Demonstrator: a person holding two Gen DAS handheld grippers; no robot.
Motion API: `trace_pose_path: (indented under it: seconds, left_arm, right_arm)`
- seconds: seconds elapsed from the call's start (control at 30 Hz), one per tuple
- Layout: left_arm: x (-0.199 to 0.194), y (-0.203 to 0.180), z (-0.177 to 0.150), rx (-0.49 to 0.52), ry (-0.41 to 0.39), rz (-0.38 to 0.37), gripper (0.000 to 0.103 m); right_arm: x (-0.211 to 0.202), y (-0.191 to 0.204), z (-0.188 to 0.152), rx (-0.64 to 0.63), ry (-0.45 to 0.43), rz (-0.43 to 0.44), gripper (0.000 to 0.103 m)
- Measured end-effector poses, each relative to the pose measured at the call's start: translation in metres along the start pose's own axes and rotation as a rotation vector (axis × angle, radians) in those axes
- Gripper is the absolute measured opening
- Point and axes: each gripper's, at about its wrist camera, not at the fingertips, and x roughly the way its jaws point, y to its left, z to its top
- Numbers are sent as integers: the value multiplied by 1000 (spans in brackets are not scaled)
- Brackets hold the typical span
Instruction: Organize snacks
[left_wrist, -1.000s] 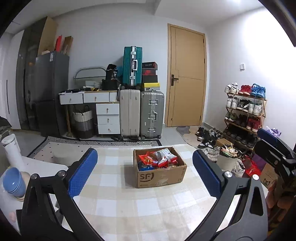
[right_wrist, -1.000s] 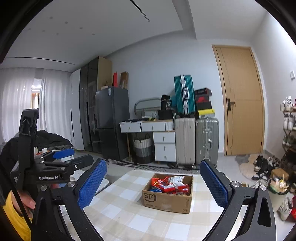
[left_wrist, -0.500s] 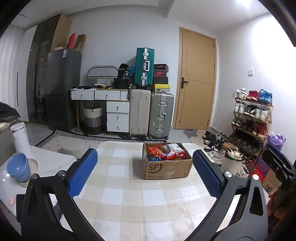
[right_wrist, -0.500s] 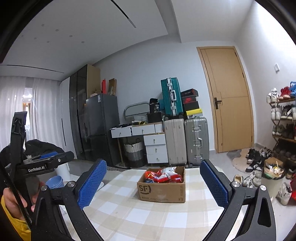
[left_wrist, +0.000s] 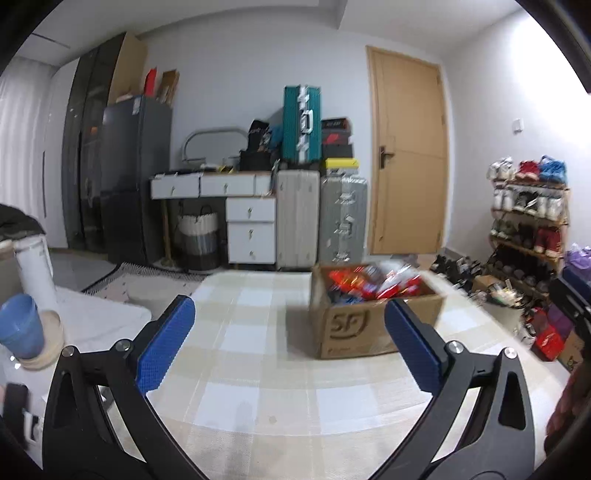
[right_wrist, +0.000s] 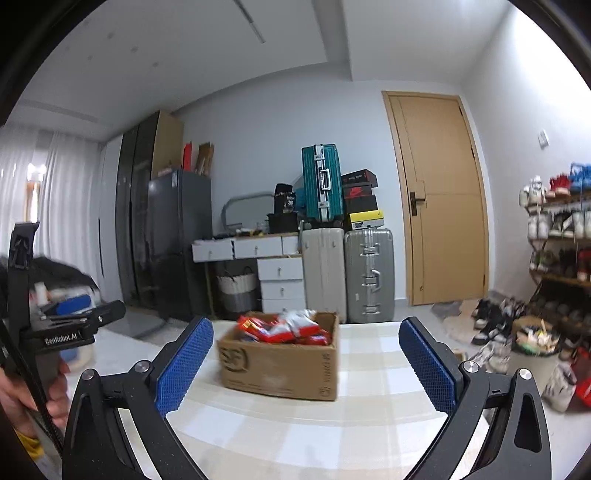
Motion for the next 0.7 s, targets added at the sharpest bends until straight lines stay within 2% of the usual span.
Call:
trace_pose_path:
  seconds: [0.17, 0.27, 0.37, 0.5, 0.7]
  left_arm:
    - [68, 9, -37, -38, 27, 21, 103]
    - [92, 3, -51, 8, -3, 16, 103]
    - [105, -1, -58, 38, -20, 7, 103]
    - [114, -6, -67, 57, -27, -14, 103]
    - [130, 0, -77, 25, 10, -10, 103]
  right_arm:
    - [43, 1, -36, -42, 25, 2, 102]
    - [65, -1, -50, -24, 42, 12, 102]
    - [84, -2, -55, -16, 77, 27, 102]
    - [91, -5, -58, -1, 66, 13, 102]
    - [84, -4, -55, 9, 52, 4, 102]
